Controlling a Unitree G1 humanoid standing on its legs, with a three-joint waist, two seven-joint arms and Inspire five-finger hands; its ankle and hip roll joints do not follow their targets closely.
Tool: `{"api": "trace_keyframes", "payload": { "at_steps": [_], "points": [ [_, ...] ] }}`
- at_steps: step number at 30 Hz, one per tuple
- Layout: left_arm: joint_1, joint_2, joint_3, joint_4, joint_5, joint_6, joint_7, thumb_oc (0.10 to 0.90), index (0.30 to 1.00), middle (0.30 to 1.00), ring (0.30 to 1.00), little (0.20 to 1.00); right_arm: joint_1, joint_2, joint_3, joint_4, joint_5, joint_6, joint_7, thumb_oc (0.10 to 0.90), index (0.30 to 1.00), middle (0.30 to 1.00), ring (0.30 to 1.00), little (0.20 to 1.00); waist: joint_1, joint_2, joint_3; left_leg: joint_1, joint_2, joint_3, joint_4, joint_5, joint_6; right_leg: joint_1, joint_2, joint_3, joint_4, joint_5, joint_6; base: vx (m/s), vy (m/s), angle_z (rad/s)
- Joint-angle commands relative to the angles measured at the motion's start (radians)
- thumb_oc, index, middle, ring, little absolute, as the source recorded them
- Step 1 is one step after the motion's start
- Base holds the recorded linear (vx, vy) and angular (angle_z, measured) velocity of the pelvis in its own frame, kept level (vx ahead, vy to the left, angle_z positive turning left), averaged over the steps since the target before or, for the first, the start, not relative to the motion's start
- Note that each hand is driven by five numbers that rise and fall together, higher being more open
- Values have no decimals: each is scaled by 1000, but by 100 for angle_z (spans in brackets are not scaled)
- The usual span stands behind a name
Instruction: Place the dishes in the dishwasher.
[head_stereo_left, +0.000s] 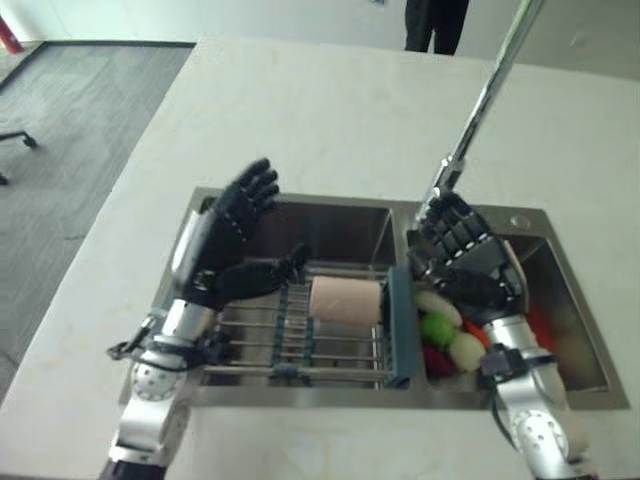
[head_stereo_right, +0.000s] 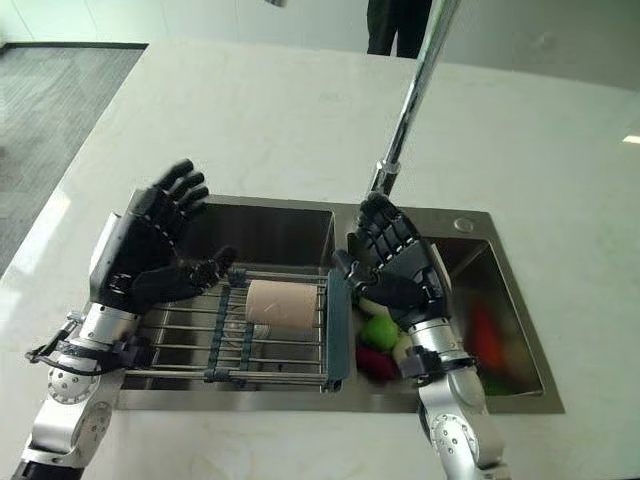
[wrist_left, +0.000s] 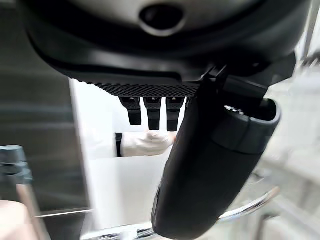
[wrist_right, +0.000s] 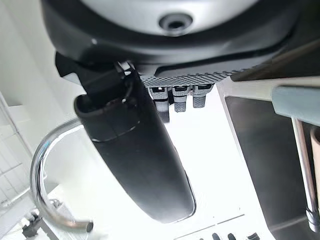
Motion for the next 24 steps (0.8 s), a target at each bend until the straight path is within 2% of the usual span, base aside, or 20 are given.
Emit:
{"api": "trace_keyframes", "payload": {
  "at_steps": [1,5,6,10,18,24],
  "points": [
    [-53,-16,38,-93,-16,-48,-52,800,900,900,900,900,-70,-15,-58,-69,23,-66,23,800,900,900,900,900,-10,17,-100,35,137,-61,-57,-3,-128,12,42,-39,53,-53,-5,50,-53,-10],
    [-32,48,51,-97,157,0,-75,800,900,900,900,900,-56,-54,-84,-78,13,-53,13,800,900,900,900,900,-27,34,-107,53,139,-71,-57,-13,-135,19,49,-37,53,-59,-8,49,-46,-10],
    [-38,71,44,-91,189,28,-88,800,900,900,900,900,-59,-64,-87,-74,15,-54,8,800,900,900,900,900,-32,38,-108,56,138,-74,-57,-15,-136,19,49,-36,53,-60,-7,18,-18,-3],
    [-60,139,25,-91,299,72,-117,800,900,900,900,900,-72,-90,-100,-73,14,-44,-1,800,900,900,900,900,-45,51,-115,66,137,-80,-57,-22,-138,23,51,-31,53,-64,-4,6,-6,7],
    [-85,215,11,-96,373,155,-217,800,900,900,900,900,-72,-123,-135,-56,6,-41,2,800,900,900,900,900,-60,65,-121,84,141,-78,-57,-31,-143,30,49,-31,53,-68,3,-6,0,1],
    [-86,235,7,-89,415,176,-243,800,900,900,900,900,-80,-140,-142,-56,0,-41,-2,800,900,900,900,900,-62,66,-120,92,144,-75,-57,-33,-144,36,47,-34,53,-70,5,-40,-2,2]
  ]
}}
